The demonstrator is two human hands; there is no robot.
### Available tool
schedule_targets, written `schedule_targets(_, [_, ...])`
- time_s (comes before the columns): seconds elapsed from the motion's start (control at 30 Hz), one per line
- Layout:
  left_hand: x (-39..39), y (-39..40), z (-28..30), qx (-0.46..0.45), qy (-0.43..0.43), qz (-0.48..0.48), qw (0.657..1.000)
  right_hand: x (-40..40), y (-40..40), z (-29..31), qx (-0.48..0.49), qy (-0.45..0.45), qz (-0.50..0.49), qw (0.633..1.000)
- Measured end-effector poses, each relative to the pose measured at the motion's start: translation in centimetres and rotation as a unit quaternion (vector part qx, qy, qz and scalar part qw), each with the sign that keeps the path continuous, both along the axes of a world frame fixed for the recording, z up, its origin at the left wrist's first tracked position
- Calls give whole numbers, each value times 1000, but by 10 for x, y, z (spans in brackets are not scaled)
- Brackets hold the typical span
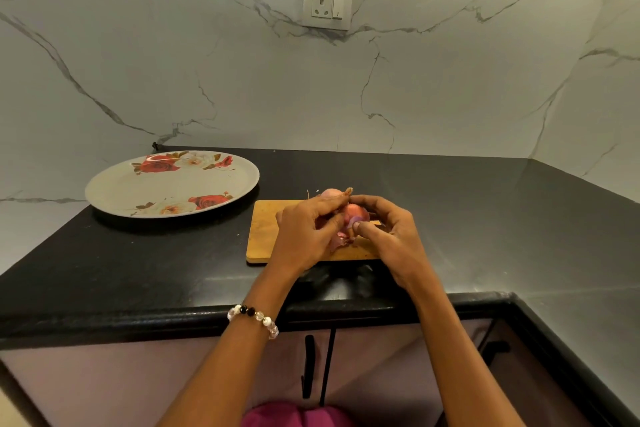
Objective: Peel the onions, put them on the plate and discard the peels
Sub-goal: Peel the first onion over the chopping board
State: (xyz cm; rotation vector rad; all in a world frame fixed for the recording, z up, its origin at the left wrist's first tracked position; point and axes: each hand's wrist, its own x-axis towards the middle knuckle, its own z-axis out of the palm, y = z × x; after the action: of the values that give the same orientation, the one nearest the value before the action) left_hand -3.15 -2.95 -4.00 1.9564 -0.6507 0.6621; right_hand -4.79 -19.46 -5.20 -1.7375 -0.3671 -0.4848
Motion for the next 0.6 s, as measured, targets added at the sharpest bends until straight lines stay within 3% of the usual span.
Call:
schedule_targets(0.2, [-7, -1, 1, 29, -89, -9, 996, -2, 0, 1, -10, -10, 6, 1000])
schedule_targets(0.6, [-3, -2, -6, 87, -85, 27, 992, -4, -1, 0, -33, -16, -19, 999])
